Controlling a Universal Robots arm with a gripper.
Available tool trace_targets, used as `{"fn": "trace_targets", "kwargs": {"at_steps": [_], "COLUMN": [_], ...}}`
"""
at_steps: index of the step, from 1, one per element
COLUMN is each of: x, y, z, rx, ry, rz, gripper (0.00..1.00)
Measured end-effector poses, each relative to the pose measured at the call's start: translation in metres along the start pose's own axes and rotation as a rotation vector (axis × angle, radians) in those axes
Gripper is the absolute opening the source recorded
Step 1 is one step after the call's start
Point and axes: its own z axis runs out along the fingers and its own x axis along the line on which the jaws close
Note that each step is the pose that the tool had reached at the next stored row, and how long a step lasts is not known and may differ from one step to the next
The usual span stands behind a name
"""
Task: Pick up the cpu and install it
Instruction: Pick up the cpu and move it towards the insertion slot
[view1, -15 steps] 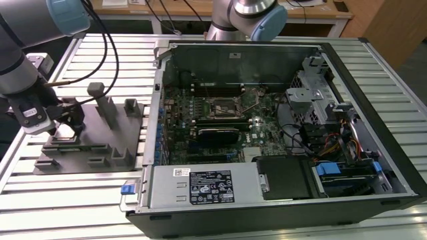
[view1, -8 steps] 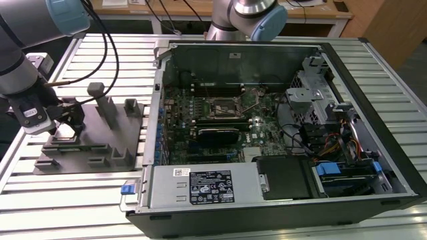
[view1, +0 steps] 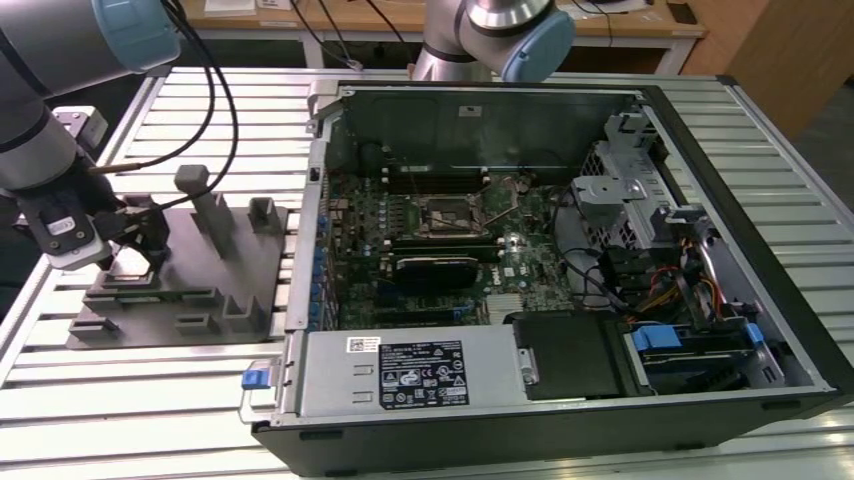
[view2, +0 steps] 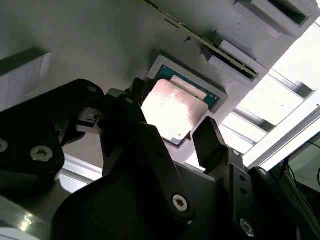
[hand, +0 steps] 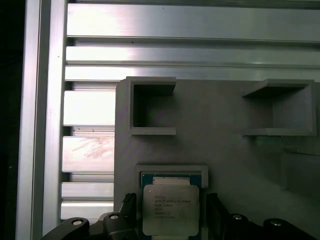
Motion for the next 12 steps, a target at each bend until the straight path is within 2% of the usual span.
{"fn": "trace_targets", "kwargs": {"at_steps": [4, 5, 6, 7, 12], "x": [0.0, 0.0, 0.0, 0.0, 0.0], "y": [0.0, 0.0, 0.0, 0.0, 0.0], "z": [0.0, 0.0, 0.0, 0.0, 0.0], "rx": [0.0, 0.0001, 0.0, 0.0, 0.0001], "ry": [0.0, 0.0, 0.0001, 0.0, 0.0], "rz": [0.0, 0.0, 0.0, 0.0, 0.0], "gripper": [0.65, 0.58, 0.58, 0.54, 0.54]}}
